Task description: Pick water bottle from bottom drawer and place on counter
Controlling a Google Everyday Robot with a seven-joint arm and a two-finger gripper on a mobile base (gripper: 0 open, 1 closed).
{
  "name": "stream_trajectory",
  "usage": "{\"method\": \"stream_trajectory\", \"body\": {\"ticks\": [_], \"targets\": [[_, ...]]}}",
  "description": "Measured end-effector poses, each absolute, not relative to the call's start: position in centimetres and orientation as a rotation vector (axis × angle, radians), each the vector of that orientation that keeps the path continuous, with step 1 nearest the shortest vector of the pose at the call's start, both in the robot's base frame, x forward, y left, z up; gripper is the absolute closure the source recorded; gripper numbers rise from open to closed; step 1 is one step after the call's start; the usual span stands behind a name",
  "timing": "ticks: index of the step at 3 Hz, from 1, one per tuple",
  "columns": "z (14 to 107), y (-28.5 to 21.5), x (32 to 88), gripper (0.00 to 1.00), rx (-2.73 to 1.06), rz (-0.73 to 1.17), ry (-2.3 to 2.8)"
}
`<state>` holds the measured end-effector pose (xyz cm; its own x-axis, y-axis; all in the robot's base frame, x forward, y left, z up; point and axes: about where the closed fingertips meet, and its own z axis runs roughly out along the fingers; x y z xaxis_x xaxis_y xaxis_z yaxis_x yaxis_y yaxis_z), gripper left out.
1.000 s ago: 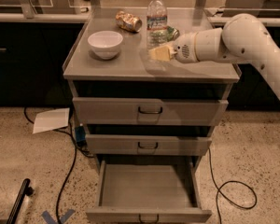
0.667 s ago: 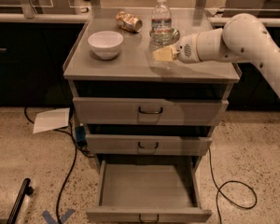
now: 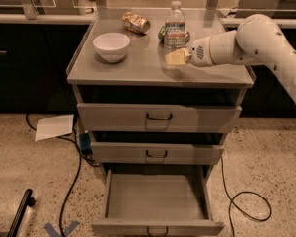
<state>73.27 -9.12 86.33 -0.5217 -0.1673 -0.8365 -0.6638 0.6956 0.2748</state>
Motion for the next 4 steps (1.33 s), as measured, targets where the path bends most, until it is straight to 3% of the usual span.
{"method": "stream_trajectory", "body": {"ticks": [3,4], "targets": [[86.32,-9.11,73.27,0.11,-0.636,0.744,2.058],[86.32,-9.1,73.27,0.0,-0.636,0.745,2.058]]}}
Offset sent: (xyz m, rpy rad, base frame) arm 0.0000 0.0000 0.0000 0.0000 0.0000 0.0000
